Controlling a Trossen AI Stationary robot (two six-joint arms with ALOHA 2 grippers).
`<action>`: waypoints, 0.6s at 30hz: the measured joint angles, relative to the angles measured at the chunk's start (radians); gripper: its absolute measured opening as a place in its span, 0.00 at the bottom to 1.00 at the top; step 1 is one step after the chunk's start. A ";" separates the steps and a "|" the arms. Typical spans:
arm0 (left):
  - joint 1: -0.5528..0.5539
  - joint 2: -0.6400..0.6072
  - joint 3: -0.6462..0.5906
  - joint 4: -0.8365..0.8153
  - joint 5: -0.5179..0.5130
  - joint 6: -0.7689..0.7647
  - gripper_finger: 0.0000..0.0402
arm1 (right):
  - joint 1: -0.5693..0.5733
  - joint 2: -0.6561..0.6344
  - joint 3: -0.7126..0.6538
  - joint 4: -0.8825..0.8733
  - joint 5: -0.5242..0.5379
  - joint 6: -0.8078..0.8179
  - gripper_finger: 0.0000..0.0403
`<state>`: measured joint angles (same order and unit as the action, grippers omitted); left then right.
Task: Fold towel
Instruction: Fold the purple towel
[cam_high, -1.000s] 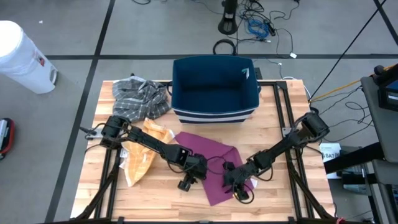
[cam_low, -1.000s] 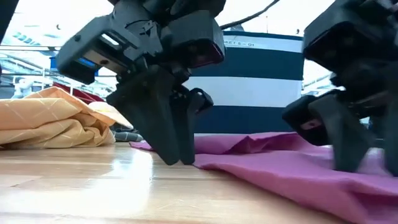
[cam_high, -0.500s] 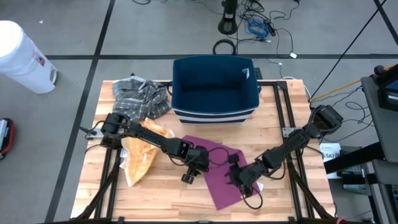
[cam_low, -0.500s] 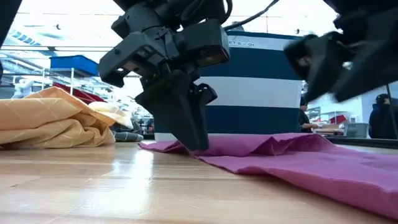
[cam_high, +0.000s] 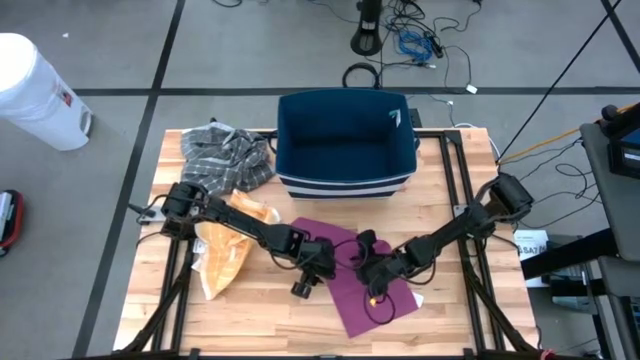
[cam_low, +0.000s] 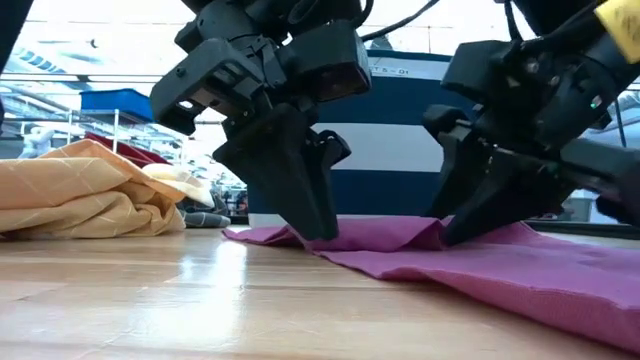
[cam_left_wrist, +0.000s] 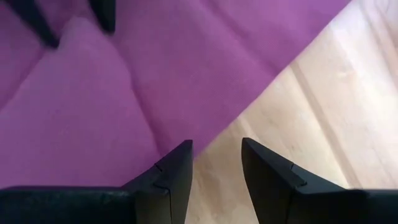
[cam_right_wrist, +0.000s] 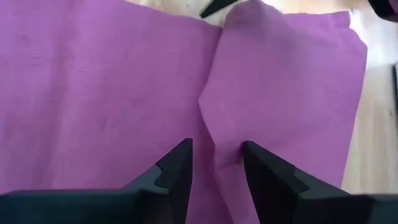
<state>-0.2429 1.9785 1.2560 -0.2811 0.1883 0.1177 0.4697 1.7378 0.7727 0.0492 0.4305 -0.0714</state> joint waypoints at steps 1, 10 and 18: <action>-0.003 0.000 0.000 0.013 0.011 0.001 0.36 | 0.000 0.008 0.009 0.005 -0.003 -0.006 0.32; -0.024 0.000 0.000 0.112 0.032 0.021 0.36 | -0.030 0.085 0.070 -0.019 0.101 -0.022 0.31; -0.029 0.006 0.000 0.111 0.029 0.023 0.36 | -0.032 0.086 0.108 -0.019 0.170 -0.063 0.03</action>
<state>-0.2718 1.9846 1.2560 -0.1700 0.2176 0.1406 0.4377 1.8236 0.8808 0.0304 0.6007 -0.1343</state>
